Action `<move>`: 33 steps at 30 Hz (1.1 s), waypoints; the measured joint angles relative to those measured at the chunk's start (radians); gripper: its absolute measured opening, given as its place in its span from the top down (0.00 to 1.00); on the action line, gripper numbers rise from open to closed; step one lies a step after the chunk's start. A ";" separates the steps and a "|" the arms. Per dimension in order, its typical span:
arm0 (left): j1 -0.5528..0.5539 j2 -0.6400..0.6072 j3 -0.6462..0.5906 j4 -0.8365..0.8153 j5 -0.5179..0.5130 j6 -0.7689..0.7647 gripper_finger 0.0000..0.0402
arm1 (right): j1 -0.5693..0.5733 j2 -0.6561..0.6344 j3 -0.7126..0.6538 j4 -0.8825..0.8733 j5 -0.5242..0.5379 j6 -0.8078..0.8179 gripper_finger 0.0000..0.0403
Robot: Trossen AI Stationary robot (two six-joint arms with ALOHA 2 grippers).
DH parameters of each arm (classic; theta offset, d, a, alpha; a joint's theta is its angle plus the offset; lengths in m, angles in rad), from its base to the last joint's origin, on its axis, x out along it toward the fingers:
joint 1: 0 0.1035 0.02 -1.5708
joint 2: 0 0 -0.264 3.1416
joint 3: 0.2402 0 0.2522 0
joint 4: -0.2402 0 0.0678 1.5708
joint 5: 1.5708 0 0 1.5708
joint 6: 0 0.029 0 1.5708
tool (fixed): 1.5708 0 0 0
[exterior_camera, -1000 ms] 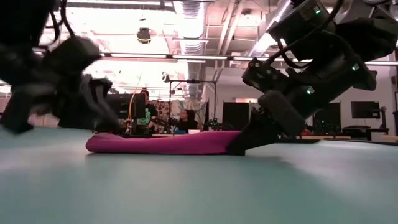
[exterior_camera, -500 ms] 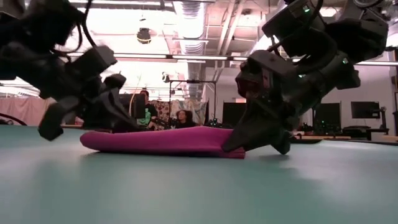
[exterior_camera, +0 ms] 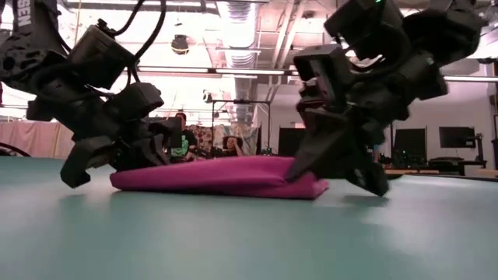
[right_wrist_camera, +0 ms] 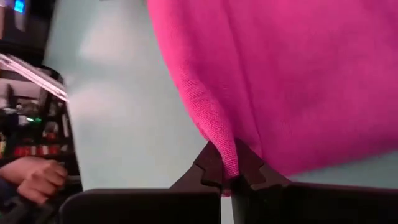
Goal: Roll towel into tight, uniform cylinder
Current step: Roll the pink towel
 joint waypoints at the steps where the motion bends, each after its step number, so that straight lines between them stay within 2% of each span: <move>1: 0.005 0.000 0.001 -0.001 0.029 -0.011 1.00 | 0.006 -0.008 0.000 -0.018 0.005 0.018 0.96; 6: 0.002 0.000 0.001 -0.021 0.141 -0.117 1.00 | 0.033 -0.022 0.000 -0.070 0.023 0.062 0.96; 13: -0.068 0.000 0.000 -0.022 0.146 -0.331 1.00 | 0.050 -0.022 0.000 -0.084 0.037 0.134 0.96; 20: -0.160 0.000 0.000 -0.024 0.146 -0.518 1.00 | 0.049 -0.029 0.000 -0.061 0.001 0.214 0.96; 26: -0.204 0.000 0.000 -0.023 0.146 -0.556 1.00 | 0.050 -0.088 -0.002 -0.065 -0.016 0.286 0.96; 33: -0.218 0.000 0.000 -0.022 0.145 -0.544 1.00 | 0.012 -0.118 -0.001 -0.082 -0.108 0.359 0.96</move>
